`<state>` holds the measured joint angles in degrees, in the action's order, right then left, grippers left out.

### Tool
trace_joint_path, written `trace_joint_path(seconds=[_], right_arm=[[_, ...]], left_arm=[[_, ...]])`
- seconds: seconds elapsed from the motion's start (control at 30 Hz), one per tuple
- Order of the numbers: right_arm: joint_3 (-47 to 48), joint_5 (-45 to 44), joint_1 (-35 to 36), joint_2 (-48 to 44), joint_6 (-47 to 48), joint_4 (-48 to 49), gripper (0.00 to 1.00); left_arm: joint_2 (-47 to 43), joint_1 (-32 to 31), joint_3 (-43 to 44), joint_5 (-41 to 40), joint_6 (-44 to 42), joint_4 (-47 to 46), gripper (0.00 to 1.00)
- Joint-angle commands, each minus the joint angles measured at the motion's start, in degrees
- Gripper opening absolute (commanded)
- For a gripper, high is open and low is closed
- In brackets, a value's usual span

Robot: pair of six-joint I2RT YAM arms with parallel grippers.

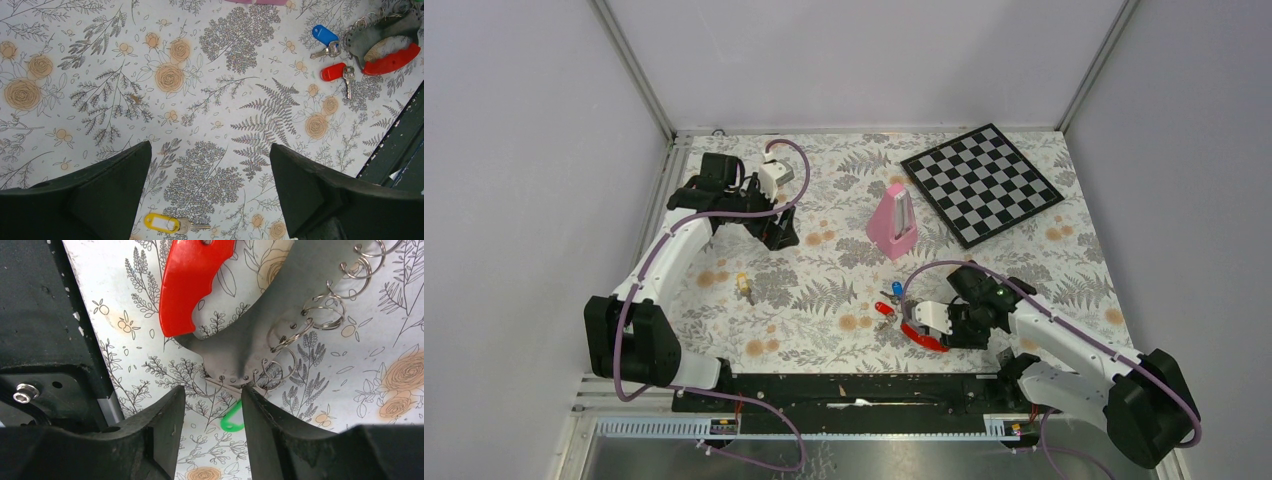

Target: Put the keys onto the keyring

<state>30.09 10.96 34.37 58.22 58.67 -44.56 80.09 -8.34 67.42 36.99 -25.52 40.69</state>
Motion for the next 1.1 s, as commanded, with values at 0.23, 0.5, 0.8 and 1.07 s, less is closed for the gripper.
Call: trace_joint_path(seconds=[0.23,0.5,0.8,1.07], right_arm=[[-1.69,-1.53,2.28,0.14,1.18,1.91,0.5],[-2.62,-1.66,2.6,-0.47,1.31,3.14,0.45],[-2.81,-0.67,2.91,0.03,1.44,4.42,0.25],[0.51,1.91,2.98,-0.37,0.47,1.46,0.08]], left_arm=[[-0.12,-0.1,2.19,0.19,-0.74,-0.52,0.99],[0.24,-0.1,2.46,1.0,-0.34,-0.52,0.99],[-0.28,-0.1,2.46,1.09,-0.24,-0.52,0.99],[0.28,-0.1,3.06,1.72,-0.11,-0.51,0.99]])
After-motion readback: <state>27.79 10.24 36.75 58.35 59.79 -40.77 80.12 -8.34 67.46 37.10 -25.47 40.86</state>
